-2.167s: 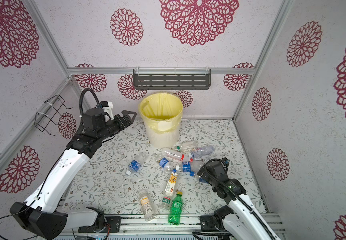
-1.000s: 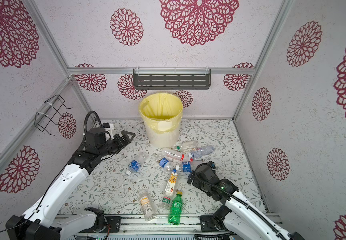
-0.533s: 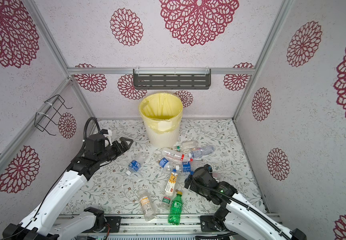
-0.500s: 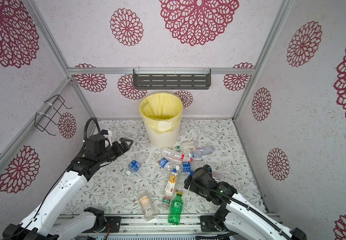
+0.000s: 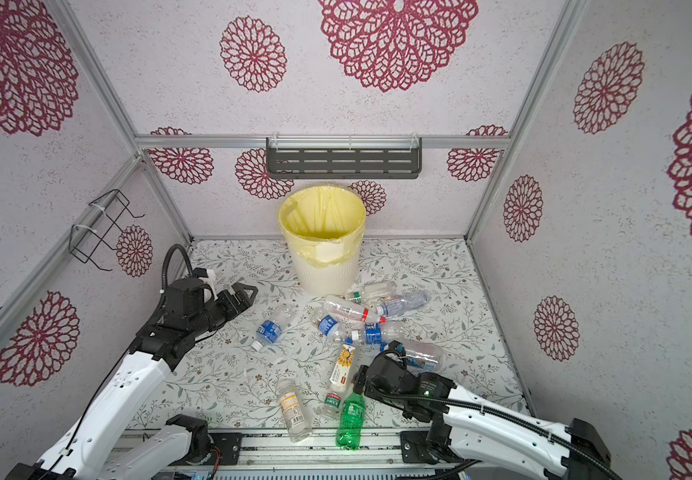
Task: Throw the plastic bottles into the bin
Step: 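Lower the right gripper onto the green bottle with yellow cap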
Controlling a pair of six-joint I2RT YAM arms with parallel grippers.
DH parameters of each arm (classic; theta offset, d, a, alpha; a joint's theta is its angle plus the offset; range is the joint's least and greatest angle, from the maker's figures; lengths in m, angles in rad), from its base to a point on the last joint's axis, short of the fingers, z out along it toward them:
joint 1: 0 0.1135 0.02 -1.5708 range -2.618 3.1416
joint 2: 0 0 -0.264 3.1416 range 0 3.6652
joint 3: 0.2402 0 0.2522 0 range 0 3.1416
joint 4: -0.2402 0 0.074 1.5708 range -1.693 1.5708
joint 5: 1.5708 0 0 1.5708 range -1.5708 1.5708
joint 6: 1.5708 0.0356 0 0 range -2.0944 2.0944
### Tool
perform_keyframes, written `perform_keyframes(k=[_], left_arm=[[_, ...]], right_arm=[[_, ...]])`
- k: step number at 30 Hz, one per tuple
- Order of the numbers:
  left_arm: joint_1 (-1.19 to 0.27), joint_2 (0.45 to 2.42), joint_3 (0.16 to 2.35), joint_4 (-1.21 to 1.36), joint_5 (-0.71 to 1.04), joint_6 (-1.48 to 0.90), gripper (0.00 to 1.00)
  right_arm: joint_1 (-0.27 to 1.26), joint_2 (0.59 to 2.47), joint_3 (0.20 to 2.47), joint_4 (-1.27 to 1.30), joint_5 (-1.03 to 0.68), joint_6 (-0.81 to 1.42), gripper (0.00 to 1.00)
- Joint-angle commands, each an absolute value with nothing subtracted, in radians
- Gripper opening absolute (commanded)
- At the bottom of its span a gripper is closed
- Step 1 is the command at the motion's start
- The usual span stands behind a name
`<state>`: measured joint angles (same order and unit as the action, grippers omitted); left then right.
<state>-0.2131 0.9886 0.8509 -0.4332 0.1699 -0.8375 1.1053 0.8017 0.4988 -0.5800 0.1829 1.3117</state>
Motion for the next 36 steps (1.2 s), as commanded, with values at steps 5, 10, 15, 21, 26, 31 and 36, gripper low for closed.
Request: perform_keyframes(k=[5,10,15,21,26,31,36], left_arm=[[-0.17,0.982,0.81,-0.433,0.178,-0.813,0.97],[-0.16,0.983,0.802,-0.441,0.187,-0.819,0.97],[-0.154,0.979,0.807,-0.461,0.175,-0.807,0.97],[-0.147,0.988,0.821,-0.473,0.182,-0.804,0.97],[-0.143,0.994,0.844,-0.513,0.178,-0.792,0.97],[-0.137,0.987,0.844,-0.518,0.172,-0.79,0.97],[-0.129,0.991,0.854,-0.533,0.169,-0.786,0.97]], right_arm=[[1.183,0.835,0.527,-0.611,0.27,1.426,0.99],[1.226,0.866,0.516,-0.595,0.264,1.464,0.99],[1.252,0.885,0.502,-0.571,0.241,1.494,0.99],[1.287,0.915,0.501,-0.548,0.239,1.53,0.96],[1.319,0.927,0.472,-0.511,0.233,1.583,0.9],[1.34,0.928,0.471,-0.522,0.244,1.618,0.84],[1.373,0.942,0.464,-0.527,0.243,1.661,0.81]])
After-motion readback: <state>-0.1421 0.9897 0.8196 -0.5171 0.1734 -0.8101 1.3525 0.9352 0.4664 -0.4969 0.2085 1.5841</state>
